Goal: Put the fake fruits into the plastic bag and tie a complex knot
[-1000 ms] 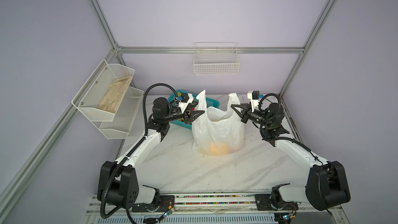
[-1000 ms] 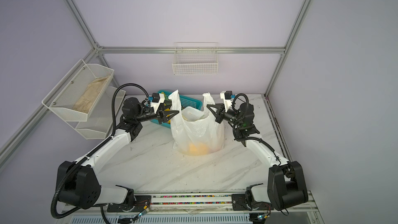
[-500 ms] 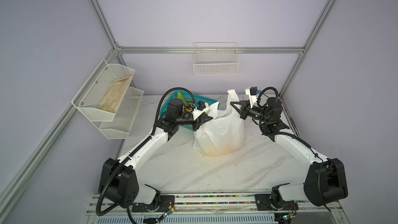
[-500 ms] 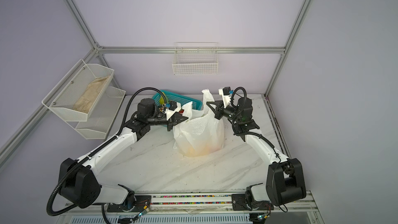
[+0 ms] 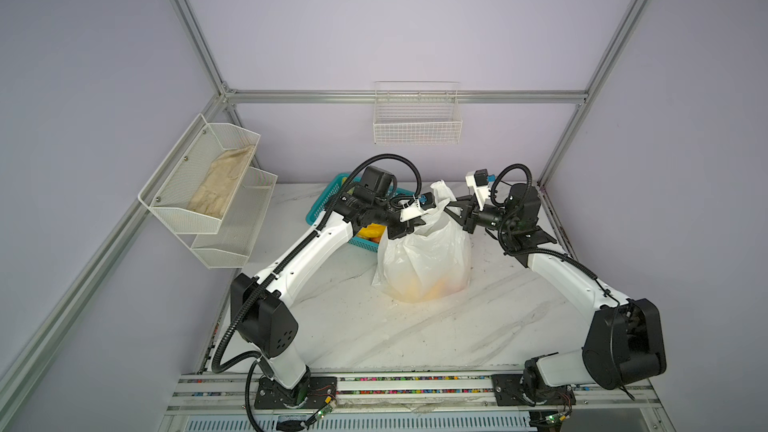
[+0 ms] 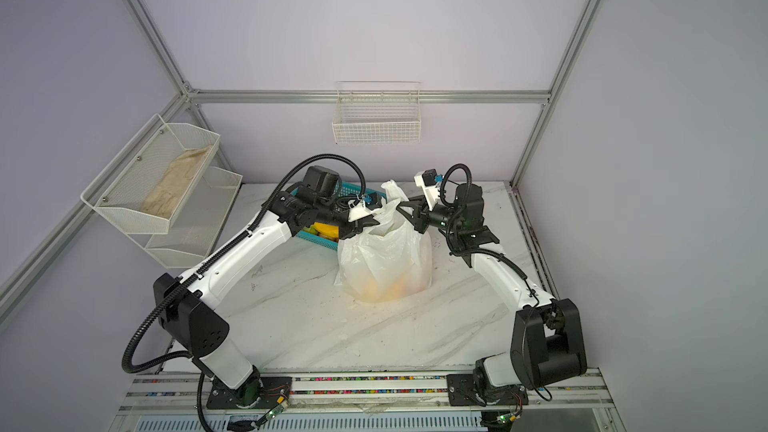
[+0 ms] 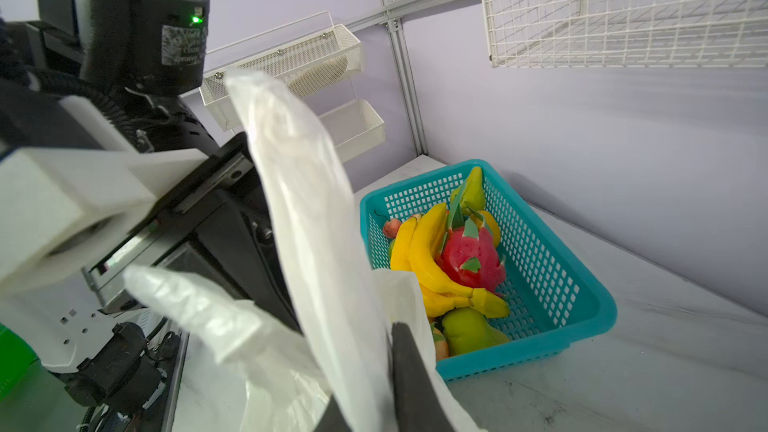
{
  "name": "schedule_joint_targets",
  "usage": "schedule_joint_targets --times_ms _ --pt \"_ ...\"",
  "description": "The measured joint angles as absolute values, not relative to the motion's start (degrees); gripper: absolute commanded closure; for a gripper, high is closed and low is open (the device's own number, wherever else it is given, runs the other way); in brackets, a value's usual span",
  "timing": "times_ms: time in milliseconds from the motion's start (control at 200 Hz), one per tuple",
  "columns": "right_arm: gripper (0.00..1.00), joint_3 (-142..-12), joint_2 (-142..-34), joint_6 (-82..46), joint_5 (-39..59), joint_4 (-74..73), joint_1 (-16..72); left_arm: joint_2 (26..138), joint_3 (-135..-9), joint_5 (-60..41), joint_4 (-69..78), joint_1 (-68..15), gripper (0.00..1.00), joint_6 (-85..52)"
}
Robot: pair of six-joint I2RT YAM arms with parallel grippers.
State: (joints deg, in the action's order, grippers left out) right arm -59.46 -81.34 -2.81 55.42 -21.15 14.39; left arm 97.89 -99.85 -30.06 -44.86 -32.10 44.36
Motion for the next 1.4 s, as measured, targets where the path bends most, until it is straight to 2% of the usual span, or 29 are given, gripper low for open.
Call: schedule_joint_targets --times_ms 85,410,685,1110,1205,1400 --pt "0.74 -59.46 -81.34 -1.02 55.90 -21.08 14.37 99.44 -102.91 -28.69 -48.01 -32.29 1.00 46.26" --pt "0.37 -56.58 -78.32 6.59 56.71 -19.77 12.69 103.15 -110.08 -26.79 -53.67 -32.29 1.00 49.12" --pt "0.24 -56.58 -77.84 10.79 56.42 -18.28 12.62 105.03 -113.93 -26.96 -56.01 -32.36 1.00 50.28" --pt "0.25 -56.62 -81.97 9.37 59.11 -23.79 14.35 111.59 -123.26 -26.81 -60.73 -33.87 1.00 53.69" --pt "0.34 -56.62 -82.08 9.06 59.31 -25.17 14.70 112.68 -124.49 -26.79 -61.60 -33.89 1.00 54.24" --pt "0.59 -56.77 -82.63 8.36 59.35 -27.33 14.72 112.88 -124.55 -26.72 -62.52 -33.89 1.00 55.13"
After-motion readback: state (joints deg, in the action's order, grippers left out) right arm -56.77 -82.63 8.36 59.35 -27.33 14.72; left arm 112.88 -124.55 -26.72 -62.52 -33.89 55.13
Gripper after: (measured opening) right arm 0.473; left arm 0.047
